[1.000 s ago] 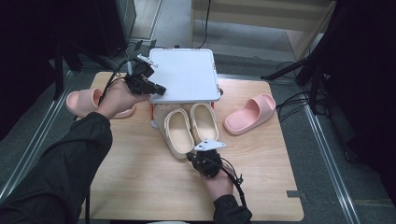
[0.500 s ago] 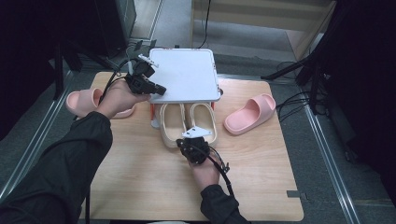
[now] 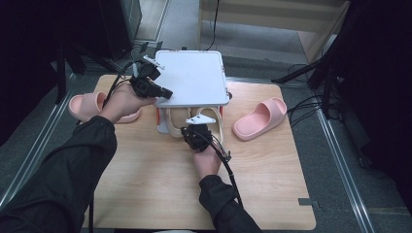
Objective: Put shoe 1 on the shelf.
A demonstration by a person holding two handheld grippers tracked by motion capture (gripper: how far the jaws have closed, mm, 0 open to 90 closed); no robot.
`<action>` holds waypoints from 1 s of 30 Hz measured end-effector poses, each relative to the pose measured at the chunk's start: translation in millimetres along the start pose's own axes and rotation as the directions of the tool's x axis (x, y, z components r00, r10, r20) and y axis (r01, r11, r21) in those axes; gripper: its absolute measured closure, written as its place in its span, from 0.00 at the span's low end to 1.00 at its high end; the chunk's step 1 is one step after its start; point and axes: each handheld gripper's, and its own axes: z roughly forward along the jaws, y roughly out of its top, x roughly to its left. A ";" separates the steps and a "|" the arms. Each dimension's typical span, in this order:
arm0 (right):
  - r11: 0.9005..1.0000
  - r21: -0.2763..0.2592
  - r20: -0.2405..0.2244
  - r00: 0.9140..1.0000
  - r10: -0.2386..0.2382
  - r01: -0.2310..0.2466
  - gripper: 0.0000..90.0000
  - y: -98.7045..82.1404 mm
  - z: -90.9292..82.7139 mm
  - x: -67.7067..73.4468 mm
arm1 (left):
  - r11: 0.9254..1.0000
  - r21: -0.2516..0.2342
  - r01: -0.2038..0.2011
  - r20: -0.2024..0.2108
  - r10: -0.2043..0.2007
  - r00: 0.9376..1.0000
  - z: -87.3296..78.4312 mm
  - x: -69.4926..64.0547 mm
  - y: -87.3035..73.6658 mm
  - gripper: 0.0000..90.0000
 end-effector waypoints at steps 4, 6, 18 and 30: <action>1.000 -0.007 0.008 1.000 -0.014 0.014 1.00 3.1 6.6 -0.3 | 1.000 0.003 -0.003 -0.002 0.003 1.000 -0.2 -0.1 0.2 0.98; 1.000 -0.011 0.006 1.000 -0.006 0.006 1.00 3.6 9.8 -2.5 | 1.000 0.002 -0.001 -0.001 0.001 1.000 -0.2 0.0 0.1 0.98; 1.000 0.018 -0.043 0.999 0.022 -0.021 1.00 -18.4 -27.6 -4.5 | 1.000 -0.001 0.011 0.001 -0.011 1.000 -0.4 0.6 -0.2 0.98; 0.997 0.049 -0.037 0.998 0.055 -0.053 1.00 -63.6 -86.2 -16.6 | 1.000 0.005 0.019 0.006 -0.019 1.000 -0.6 1.2 0.2 0.98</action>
